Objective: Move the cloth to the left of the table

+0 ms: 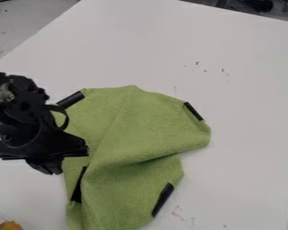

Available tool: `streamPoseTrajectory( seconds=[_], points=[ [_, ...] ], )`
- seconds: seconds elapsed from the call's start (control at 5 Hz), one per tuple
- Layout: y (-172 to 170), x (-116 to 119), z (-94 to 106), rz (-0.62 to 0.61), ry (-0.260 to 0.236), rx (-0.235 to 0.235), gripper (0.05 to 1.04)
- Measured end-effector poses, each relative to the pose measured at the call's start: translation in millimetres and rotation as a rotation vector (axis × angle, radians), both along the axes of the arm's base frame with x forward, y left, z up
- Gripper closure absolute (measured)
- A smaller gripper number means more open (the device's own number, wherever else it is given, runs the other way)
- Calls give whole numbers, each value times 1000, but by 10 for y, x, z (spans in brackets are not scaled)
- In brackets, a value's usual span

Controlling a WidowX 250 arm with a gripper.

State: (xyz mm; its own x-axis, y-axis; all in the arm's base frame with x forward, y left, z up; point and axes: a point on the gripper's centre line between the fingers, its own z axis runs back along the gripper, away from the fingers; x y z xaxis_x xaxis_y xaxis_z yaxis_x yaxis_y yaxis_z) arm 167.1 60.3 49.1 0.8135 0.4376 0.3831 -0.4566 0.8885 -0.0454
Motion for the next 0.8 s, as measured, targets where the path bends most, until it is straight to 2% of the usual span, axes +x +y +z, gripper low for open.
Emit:
streamPoseTrajectory(
  seconds=[0.2, 0.4, 0.6, 0.8],
  points=[
    [120, 34, -59, -29, 29, -14, 1011],
    [72, 218, -53, -108, 118, -31, 881],
    [-72, 492, 70, -233, 223, 28, 644],
    [-215, 728, 158, -311, 259, 54, 319]
  ],
)
